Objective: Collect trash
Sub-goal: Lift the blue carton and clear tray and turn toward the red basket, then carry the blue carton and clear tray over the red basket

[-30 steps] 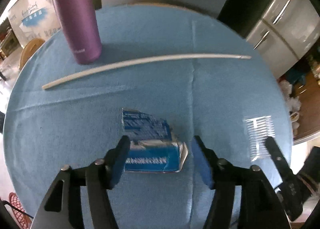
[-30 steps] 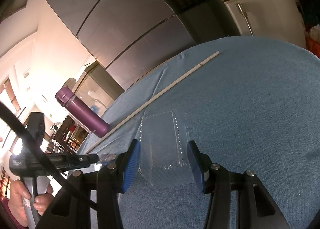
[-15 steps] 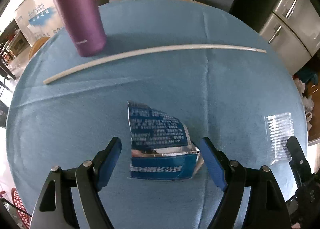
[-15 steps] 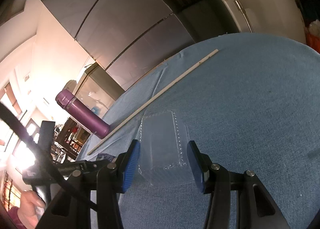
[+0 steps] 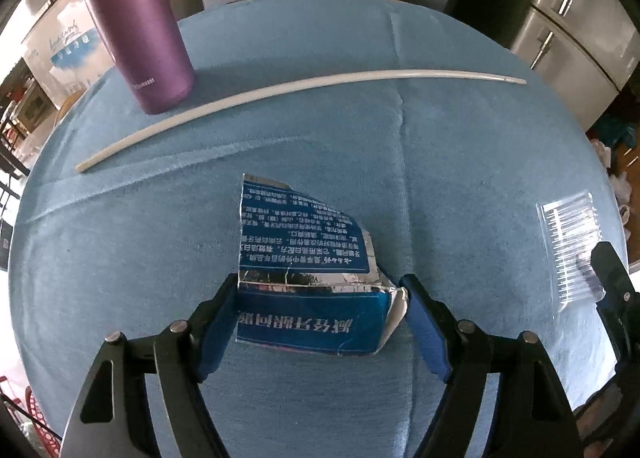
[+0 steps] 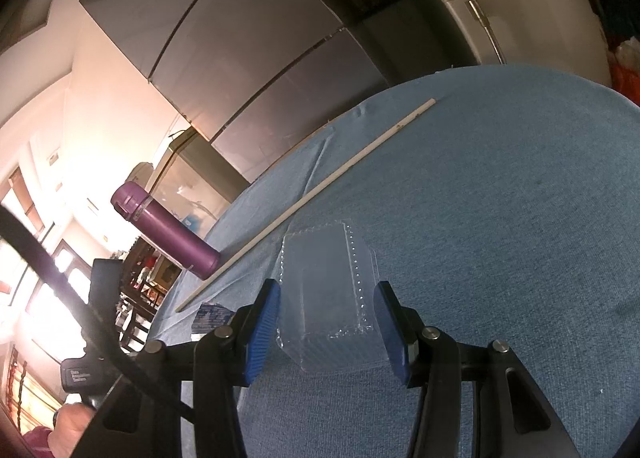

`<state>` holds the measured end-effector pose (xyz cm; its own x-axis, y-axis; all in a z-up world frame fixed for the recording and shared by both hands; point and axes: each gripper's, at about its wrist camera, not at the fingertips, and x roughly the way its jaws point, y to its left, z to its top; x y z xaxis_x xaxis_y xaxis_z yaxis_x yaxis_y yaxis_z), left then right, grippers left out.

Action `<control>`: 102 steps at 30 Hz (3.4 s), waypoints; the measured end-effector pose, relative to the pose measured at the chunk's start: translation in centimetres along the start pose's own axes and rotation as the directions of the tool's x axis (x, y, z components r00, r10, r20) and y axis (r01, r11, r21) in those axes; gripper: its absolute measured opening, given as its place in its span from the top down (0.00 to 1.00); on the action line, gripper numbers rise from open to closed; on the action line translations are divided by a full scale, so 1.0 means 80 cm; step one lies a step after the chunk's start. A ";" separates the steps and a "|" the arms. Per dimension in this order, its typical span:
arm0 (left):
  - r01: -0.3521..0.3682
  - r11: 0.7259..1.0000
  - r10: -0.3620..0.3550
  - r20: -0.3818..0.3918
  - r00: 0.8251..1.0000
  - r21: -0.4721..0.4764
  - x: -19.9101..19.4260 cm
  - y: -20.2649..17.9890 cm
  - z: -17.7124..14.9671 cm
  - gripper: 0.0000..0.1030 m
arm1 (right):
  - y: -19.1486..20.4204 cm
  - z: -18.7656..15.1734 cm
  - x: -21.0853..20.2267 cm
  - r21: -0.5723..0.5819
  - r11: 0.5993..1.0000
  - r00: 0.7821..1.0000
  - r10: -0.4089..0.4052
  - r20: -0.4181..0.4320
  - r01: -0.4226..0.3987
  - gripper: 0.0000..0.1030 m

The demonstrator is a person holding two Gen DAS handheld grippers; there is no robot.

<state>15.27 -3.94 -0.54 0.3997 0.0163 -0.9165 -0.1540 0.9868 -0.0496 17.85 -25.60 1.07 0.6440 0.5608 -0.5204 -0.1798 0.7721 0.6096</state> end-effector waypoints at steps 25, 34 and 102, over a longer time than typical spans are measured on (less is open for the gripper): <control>-0.192 0.973 0.126 0.405 0.906 0.126 -0.270 0.082 -0.145 0.24 | 0.055 -0.066 -0.079 -0.037 0.997 0.996 -0.061 0.069 0.063 0.50; -0.217 0.972 0.137 0.528 0.838 0.094 -0.349 0.128 -0.204 0.24 | 0.167 -0.107 -0.149 -0.119 0.993 0.997 0.033 0.064 -0.025 0.50; -0.330 0.899 0.432 0.462 0.774 -0.288 -0.396 0.424 -0.377 0.24 | 0.550 -0.322 -0.140 -0.470 0.775 0.904 0.322 -0.283 -0.423 0.50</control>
<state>-29.85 24.20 14.82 0.6607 0.5134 -0.5477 -0.5303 0.8356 0.1434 -16.44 9.78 18.33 0.3138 0.8398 -0.4430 -0.7612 0.5014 0.4113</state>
